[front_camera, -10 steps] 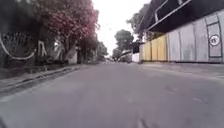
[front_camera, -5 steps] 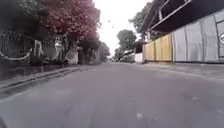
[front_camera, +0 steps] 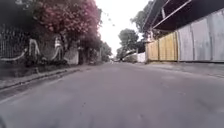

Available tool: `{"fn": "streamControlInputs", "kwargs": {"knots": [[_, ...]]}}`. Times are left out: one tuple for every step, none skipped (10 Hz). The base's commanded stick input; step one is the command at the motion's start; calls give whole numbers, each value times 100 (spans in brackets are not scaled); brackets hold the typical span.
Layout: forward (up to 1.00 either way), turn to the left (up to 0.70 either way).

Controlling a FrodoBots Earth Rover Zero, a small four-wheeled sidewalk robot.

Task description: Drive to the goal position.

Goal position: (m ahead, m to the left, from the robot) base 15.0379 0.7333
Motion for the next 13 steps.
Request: {"fn": "streamControlInputs", "kwargs": {"knots": [[100,0],[100,0],[100,0],[100,0],[100,0],[100,0],[100,0],[100,0],[100,0],[100,0],[100,0],[100,0],[100,0]]}}
